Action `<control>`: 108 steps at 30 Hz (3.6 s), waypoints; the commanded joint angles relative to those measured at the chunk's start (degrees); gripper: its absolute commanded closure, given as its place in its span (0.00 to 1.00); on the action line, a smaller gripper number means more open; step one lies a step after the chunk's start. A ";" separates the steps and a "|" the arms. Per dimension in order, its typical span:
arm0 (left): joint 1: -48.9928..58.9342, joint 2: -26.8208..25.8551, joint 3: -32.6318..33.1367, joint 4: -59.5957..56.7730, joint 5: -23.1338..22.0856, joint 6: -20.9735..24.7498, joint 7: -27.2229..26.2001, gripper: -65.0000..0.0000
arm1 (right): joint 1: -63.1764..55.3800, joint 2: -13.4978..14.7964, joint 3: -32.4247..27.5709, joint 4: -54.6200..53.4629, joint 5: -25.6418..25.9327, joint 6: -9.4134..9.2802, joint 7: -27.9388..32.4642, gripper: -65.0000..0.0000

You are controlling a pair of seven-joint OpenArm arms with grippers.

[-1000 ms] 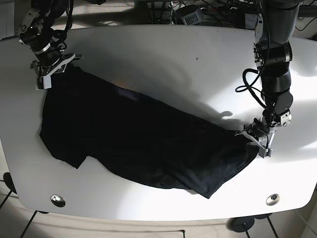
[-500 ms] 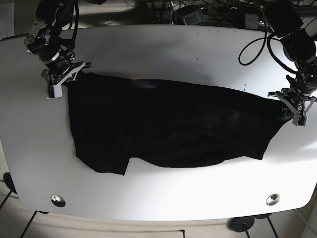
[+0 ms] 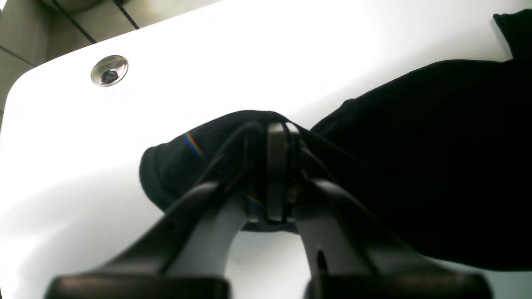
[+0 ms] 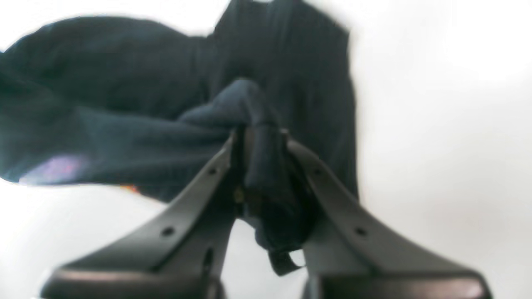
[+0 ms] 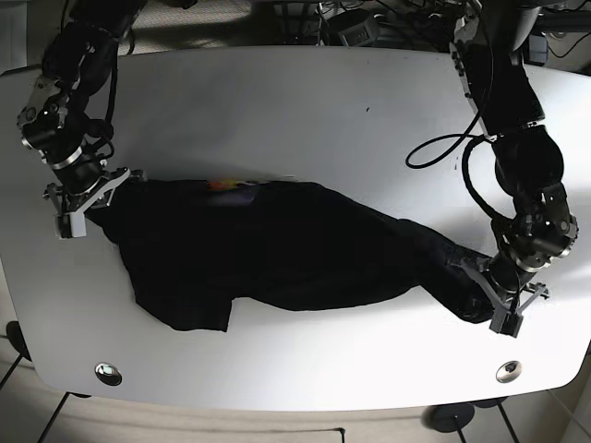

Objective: Fold the T-shirt properly

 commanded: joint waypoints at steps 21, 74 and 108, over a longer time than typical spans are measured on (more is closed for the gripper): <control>-51.25 -9.20 8.85 -35.88 -1.27 3.70 -3.60 1.00 | 63.23 6.65 -16.41 -32.37 -8.15 -0.19 -3.74 0.97; 7.35 -7.44 2.34 -1.51 -0.74 -3.77 3.87 0.37 | -22.22 2.52 8.11 -1.07 14.27 -0.10 -2.16 0.97; 16.14 -8.58 -3.55 -22.69 7.00 -3.86 -21.01 0.86 | -21.34 -1.88 8.73 -6.08 12.60 3.95 -2.69 0.30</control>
